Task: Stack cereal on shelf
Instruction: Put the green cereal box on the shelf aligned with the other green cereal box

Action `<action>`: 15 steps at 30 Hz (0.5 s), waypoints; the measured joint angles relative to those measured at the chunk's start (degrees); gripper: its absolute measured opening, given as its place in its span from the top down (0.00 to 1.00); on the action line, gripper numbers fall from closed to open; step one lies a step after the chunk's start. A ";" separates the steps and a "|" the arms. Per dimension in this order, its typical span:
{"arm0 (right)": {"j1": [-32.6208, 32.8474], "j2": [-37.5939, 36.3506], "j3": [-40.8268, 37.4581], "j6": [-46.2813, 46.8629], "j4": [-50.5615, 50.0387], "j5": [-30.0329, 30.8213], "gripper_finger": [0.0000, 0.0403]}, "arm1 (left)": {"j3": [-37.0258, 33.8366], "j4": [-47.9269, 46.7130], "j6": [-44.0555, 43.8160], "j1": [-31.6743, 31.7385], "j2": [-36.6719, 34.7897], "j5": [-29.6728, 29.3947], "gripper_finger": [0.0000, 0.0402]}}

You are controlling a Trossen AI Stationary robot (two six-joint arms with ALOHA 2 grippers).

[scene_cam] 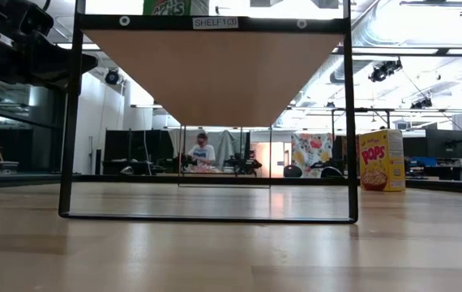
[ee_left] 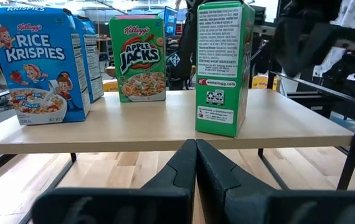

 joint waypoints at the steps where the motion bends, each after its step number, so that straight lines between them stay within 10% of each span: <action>1: 0.18 -0.38 0.00 1.62 -1.21 0.96 1.00 | 0.00 0.00 0.00 0.00 0.00 0.02 0.99; 15: -2.76 -0.94 0.00 25.36 -19.99 11.66 1.00 | 0.00 0.00 0.00 0.00 0.00 0.00 0.99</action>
